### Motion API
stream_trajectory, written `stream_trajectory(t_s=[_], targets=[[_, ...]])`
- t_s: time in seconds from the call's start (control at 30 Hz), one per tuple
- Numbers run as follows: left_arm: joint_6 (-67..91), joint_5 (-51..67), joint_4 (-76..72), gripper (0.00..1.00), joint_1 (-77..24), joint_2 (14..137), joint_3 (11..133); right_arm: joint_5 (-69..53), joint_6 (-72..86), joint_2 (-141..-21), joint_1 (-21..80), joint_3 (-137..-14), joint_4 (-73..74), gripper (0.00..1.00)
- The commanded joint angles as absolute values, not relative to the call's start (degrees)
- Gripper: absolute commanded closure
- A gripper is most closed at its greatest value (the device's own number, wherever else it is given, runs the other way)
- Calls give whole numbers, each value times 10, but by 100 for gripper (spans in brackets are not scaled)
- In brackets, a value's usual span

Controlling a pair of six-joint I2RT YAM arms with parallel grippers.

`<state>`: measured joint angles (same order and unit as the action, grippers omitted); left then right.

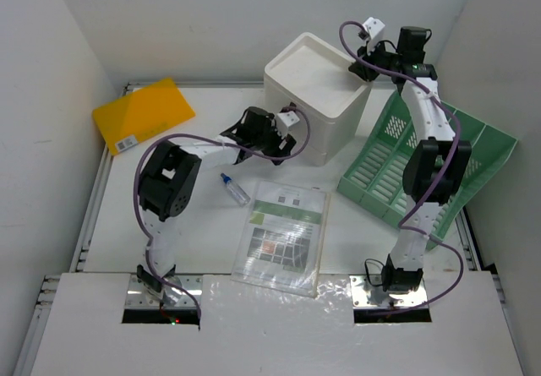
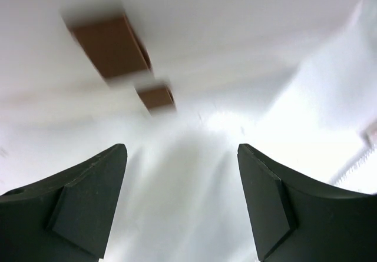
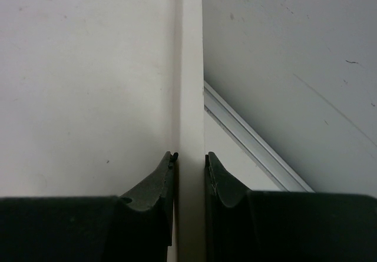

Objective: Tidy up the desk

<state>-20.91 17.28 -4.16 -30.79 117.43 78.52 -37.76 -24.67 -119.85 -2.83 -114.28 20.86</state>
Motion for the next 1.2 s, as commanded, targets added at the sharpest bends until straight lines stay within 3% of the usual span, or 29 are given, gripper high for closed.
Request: stream_trajectory(t_s=[0.0, 0.17, 0.43, 0.7, 1.17], targets=[[-198, 211, -55, 25, -299, 1100, 757, -424, -299, -1223, 3, -1105, 301, 100], [-182, 214, -102, 23, -298, 1057, 701, -423, -290, -1223, 2, -1100, 293, 100], [-118, 249, -205, 26, -273, 1195, 745, -441, -239, -1199, 2, -1054, 220, 100], [-113, 270, -289, 27, -265, 1221, 749, -461, -221, -1200, 2, -1055, 209, 100], [-112, 201, -202, 31, -287, 1301, 880, -479, -185, -1211, 3, -1061, 182, 100]])
